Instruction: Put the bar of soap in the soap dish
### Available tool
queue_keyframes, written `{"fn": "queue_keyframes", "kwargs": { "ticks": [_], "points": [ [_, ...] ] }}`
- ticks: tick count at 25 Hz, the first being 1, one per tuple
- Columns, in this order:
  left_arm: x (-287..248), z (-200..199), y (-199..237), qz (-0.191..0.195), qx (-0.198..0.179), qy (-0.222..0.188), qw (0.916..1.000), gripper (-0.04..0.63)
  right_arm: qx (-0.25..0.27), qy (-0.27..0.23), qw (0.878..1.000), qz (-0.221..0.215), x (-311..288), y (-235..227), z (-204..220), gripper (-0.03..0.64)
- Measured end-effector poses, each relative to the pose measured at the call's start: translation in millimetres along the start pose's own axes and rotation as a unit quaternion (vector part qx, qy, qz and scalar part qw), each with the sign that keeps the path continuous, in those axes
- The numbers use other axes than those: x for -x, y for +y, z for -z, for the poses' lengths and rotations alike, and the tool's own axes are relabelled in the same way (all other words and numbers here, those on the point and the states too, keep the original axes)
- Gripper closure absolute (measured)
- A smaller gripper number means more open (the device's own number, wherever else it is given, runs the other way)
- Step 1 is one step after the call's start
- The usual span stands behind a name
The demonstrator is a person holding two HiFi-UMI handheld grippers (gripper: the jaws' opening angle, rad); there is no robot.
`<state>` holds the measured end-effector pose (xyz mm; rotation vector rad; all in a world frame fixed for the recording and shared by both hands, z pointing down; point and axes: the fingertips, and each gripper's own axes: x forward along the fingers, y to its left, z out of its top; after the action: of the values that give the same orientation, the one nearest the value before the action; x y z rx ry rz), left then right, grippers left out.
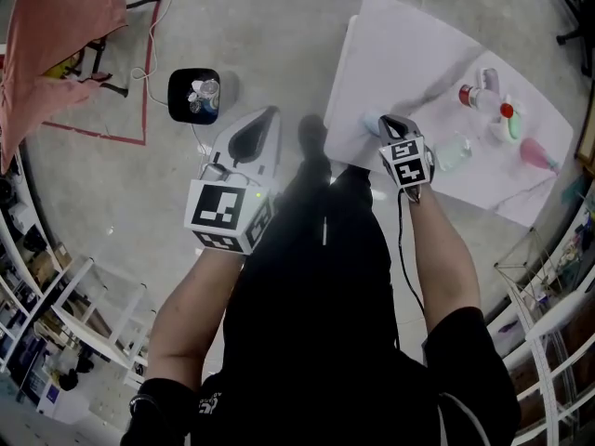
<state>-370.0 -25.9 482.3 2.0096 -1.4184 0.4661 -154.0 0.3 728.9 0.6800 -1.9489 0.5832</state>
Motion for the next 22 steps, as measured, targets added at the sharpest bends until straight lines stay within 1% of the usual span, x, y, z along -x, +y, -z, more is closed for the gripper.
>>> {"fn": "queue_keyframes", "kwargs": {
  "ticks": [4,5,6,7,9,13,17,22],
  "points": [
    [-16.3,4.7,-3.3,0.013,0.0,0.01,0.9999,0.588,0.054,0.026,0.998,-0.001,-6.9,2.5,8.6,0.597],
    [-17.6,5.1,-4.1,0.017,-0.001,0.011,0.9998,0.588,0.065,0.03,0.997,-0.001,-9.2,4.4,8.5,0.57],
    [-18.1,5.7,-5.1,0.021,-0.002,0.011,0.9997,0.588,0.074,0.034,0.997,-0.002,-11.5,6.5,8.3,0.5],
    [-18.3,7.0,-5.9,0.024,-0.003,0.012,0.9996,0.588,0.082,0.038,0.996,-0.007,-13.8,9.3,8.8,0.458],
    [-19.1,11.8,-6.0,0.029,-0.002,0.017,0.9994,0.588,0.094,0.048,0.994,-0.022,-19.2,15.6,11.4,0.441],
    [-24.7,23.9,-1.9,0.028,0.006,0.026,0.9993,0.588,0.119,0.072,0.989,-0.044,-31.9,20.8,21.8,0.386],
    [-26.8,29.4,1.2,0.026,0.013,0.029,0.9992,0.588,0.129,0.096,0.985,-0.056,-39.2,21.8,31.3,0.36],
    [-30.3,32.2,4.5,0.025,0.017,0.03,0.9991,0.588,0.149,0.126,0.979,-0.064,-48.2,23.0,36.6,0.359]
  ]
}}
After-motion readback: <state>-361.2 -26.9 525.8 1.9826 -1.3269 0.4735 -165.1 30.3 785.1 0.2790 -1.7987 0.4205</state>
